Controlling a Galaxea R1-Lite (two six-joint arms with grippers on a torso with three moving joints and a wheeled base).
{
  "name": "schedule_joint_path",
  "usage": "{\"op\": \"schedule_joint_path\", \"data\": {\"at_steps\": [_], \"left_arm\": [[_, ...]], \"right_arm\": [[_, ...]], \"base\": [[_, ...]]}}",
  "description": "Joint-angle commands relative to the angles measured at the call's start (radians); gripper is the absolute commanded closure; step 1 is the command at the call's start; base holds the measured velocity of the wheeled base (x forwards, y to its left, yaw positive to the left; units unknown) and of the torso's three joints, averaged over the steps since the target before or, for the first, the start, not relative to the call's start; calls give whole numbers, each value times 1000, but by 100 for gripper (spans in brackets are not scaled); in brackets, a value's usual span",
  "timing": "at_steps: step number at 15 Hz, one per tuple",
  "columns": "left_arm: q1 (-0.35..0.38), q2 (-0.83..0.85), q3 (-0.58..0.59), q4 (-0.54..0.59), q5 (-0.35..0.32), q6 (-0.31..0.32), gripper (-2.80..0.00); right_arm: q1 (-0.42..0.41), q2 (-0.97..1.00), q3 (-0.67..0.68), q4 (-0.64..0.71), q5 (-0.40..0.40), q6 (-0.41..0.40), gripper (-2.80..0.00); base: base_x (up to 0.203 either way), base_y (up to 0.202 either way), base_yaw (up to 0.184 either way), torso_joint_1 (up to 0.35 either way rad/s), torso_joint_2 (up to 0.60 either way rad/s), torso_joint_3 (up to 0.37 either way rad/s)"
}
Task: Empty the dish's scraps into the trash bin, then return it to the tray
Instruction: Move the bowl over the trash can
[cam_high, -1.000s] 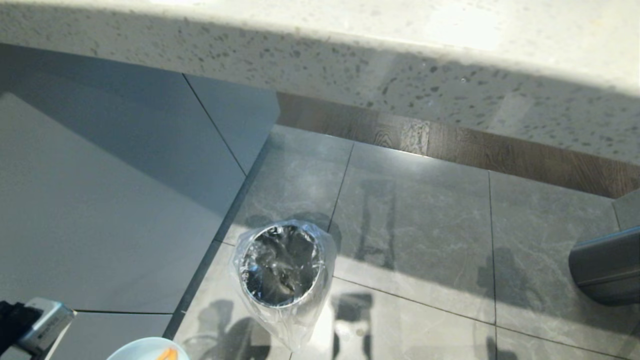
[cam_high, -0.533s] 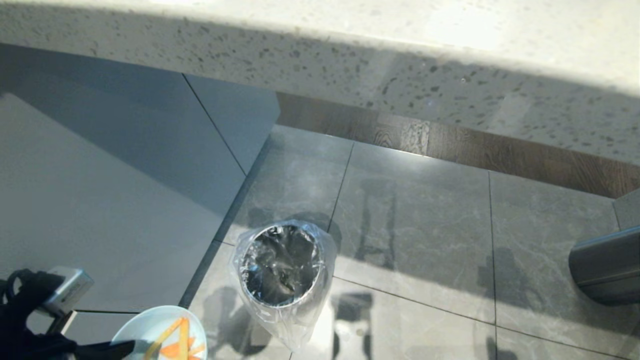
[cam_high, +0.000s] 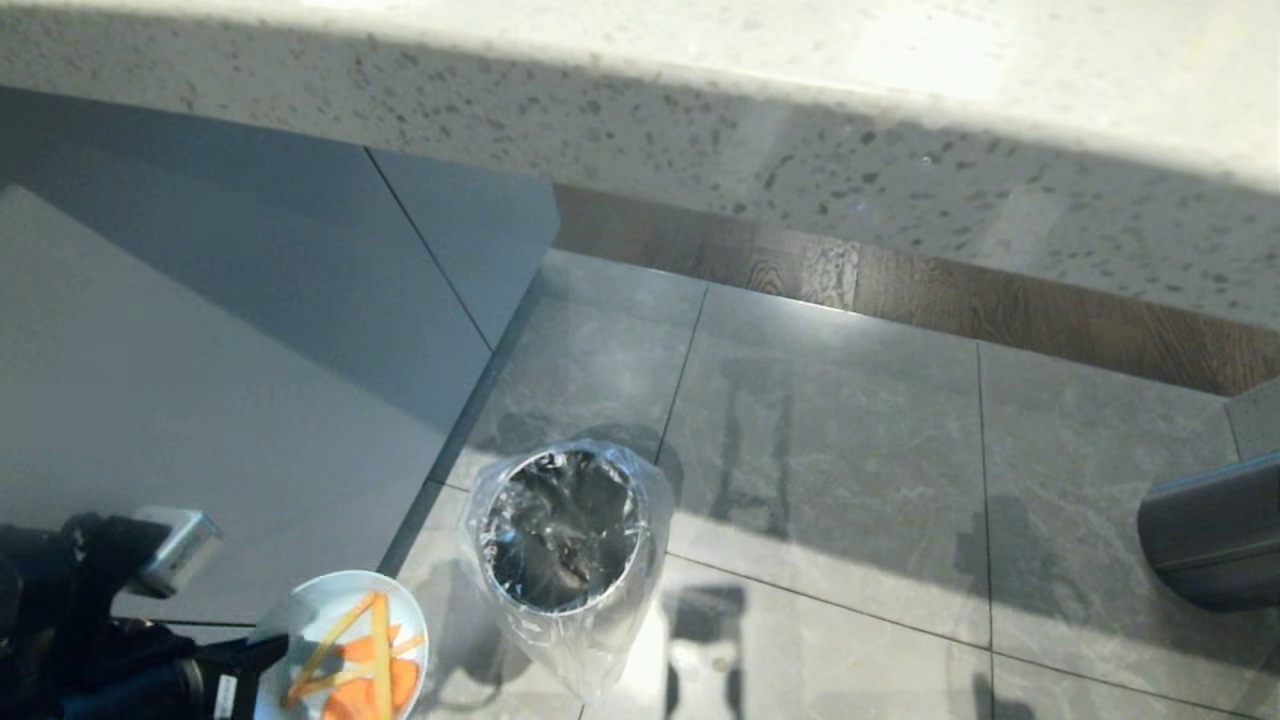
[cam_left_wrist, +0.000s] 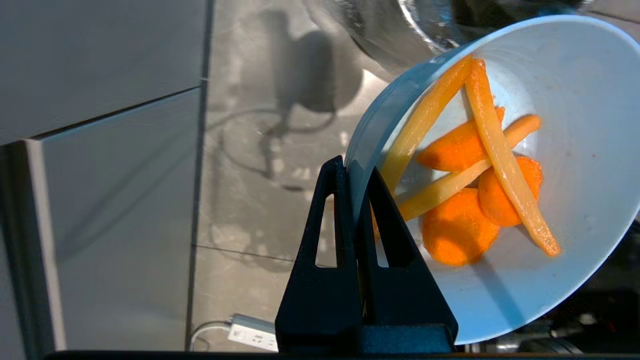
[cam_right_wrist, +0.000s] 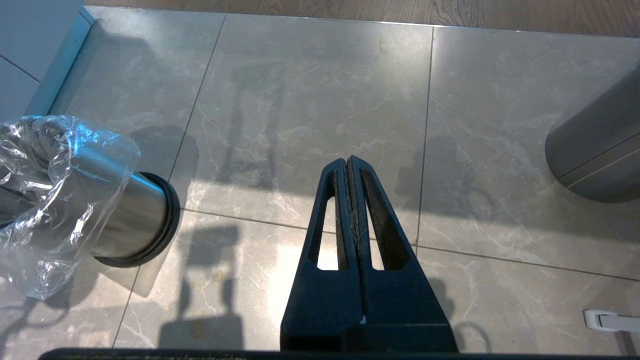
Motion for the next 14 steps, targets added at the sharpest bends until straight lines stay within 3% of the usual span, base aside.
{"op": "schedule_joint_path", "data": {"at_steps": [1, 9, 14], "left_arm": [[0, 9, 9, -16, 49, 0, 0], [3, 27, -26, -19, 74, 50, 0], [-3, 113, -77, -22, 123, 148, 0]], "right_arm": [[0, 0, 0, 0, 0, 0, 0], [0, 1, 0, 0, 0, 0, 0], [0, 0, 0, 0, 0, 0, 0]], "base": [[0, 0, 0, 0, 0, 0], [0, 0, 0, 0, 0, 0], [0, 0, 0, 0, 0, 0]]}}
